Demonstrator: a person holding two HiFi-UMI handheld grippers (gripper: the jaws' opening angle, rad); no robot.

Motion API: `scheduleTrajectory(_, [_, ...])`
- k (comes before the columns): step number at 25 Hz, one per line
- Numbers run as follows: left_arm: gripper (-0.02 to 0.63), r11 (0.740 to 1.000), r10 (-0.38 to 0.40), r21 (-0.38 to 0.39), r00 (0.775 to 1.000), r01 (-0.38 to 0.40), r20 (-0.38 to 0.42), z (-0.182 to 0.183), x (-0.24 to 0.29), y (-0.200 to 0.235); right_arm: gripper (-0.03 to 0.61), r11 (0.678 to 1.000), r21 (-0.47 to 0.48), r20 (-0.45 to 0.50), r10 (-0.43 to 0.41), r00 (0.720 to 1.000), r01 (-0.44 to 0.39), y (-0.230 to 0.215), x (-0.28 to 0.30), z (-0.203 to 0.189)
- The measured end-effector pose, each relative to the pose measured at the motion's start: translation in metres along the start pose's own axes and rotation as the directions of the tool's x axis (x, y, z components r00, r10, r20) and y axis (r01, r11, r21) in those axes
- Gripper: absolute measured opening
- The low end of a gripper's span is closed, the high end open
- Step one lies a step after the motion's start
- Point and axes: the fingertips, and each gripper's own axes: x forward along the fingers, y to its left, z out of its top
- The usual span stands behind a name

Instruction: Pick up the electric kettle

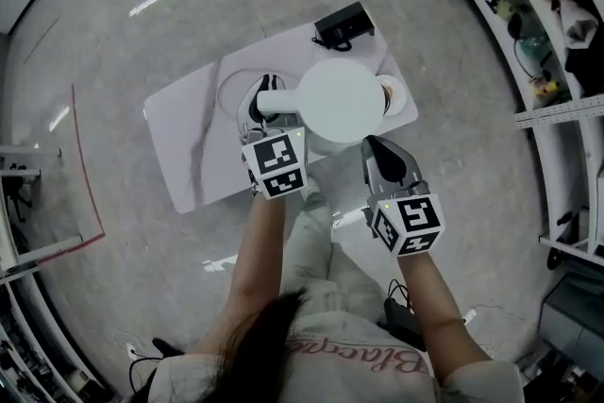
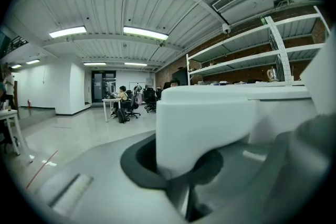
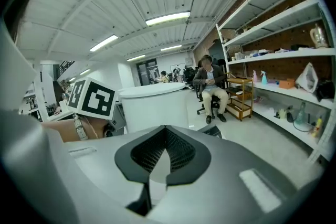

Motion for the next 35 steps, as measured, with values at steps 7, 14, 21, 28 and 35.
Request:
scheduleTrajectory(7, [0.031,0.999,0.041,-0.012,0.999,-0.041,0.012,0.055,-0.025,0.009,0.021,0.993,-0.102,0.052,0.056,0.997,-0.05,0.013,-0.03,0.055])
scheduleTrajectory(14, [0.034,0.999,0.022,-0.046,0.998,-0.02,0.053,0.104,-0.062,0.016,0.02,0.986,-0.146,0.065,0.085,0.994,-0.074,0.027,-0.074,0.085])
scheduleTrajectory(21, [0.038,0.999,-0.013,-0.038,0.99,0.019,0.139,0.164,-0.094,0.014,0.02,0.988,-0.152,0.091,0.046,0.995,-0.031,0.047,-0.105,0.117])
scheduleTrajectory(28, [0.04,0.999,-0.018,-0.028,0.983,0.023,0.18,0.204,-0.125,0.008,0.018,0.99,-0.143,0.169,0.012,0.986,0.012,0.051,-0.127,0.137])
scheduleTrajectory(35, [0.043,0.999,-0.012,-0.049,0.979,0.022,0.203,0.219,-0.158,-0.002,0.018,0.992,-0.116,0.27,-0.017,0.963,0.05,0.052,-0.158,0.151])
